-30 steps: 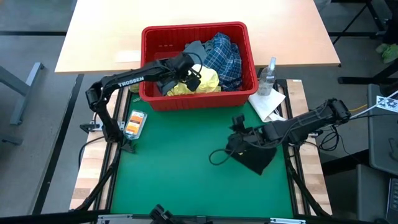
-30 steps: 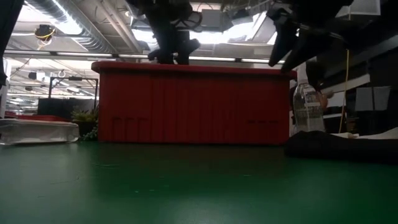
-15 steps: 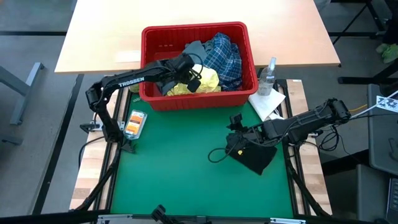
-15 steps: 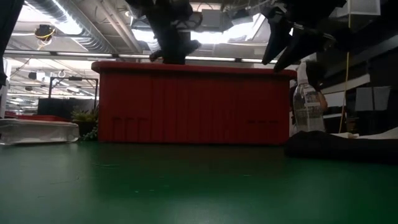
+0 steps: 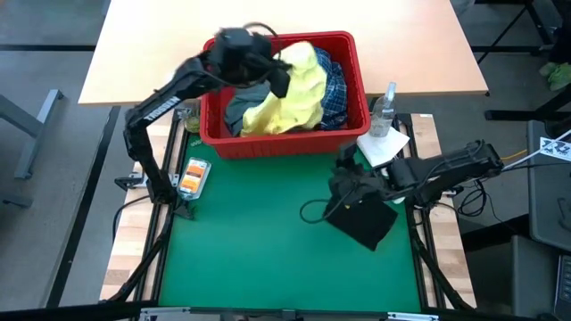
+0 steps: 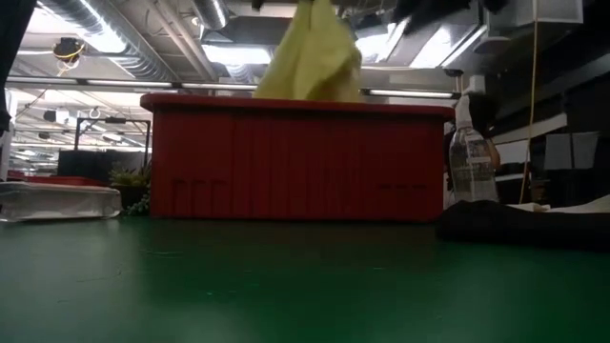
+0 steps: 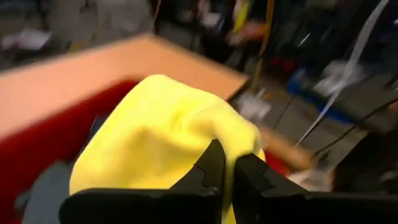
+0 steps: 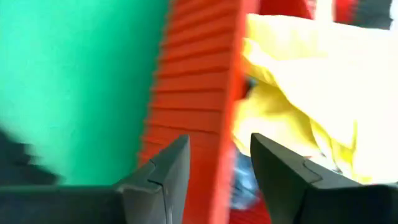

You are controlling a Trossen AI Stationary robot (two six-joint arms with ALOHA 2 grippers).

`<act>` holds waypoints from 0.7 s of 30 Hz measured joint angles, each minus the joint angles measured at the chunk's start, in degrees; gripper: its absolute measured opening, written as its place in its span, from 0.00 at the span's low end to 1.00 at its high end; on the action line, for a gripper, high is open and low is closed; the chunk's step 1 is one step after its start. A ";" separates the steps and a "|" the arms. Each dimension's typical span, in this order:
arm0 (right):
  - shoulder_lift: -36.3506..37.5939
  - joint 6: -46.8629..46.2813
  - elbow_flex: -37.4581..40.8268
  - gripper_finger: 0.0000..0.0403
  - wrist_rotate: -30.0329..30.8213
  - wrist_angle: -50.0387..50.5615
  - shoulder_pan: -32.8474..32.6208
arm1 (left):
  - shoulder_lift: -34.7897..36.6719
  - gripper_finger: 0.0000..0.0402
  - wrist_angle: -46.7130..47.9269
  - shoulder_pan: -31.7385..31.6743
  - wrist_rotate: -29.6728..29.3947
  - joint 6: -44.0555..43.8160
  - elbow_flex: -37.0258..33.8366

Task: Fold Laundry from Bin
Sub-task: Fold the yellow shirt

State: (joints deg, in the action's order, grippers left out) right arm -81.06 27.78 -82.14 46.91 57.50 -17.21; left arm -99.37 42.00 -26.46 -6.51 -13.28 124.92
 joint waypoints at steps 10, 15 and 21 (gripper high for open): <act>3.79 6.88 -13.58 0.42 6.50 4.19 0.00 | 2.92 0.01 -2.61 5.49 0.69 0.13 8.92; 8.14 8.93 -16.74 0.42 6.09 2.80 0.00 | 3.93 0.01 0.11 8.54 0.84 0.29 8.94; 11.48 11.15 -16.88 0.42 3.00 -0.46 0.00 | 3.89 0.01 1.29 11.78 6.30 0.35 8.92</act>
State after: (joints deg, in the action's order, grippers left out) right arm -69.58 38.93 -99.02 49.91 57.04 -17.21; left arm -95.48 43.29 -14.69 -0.21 -12.93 133.84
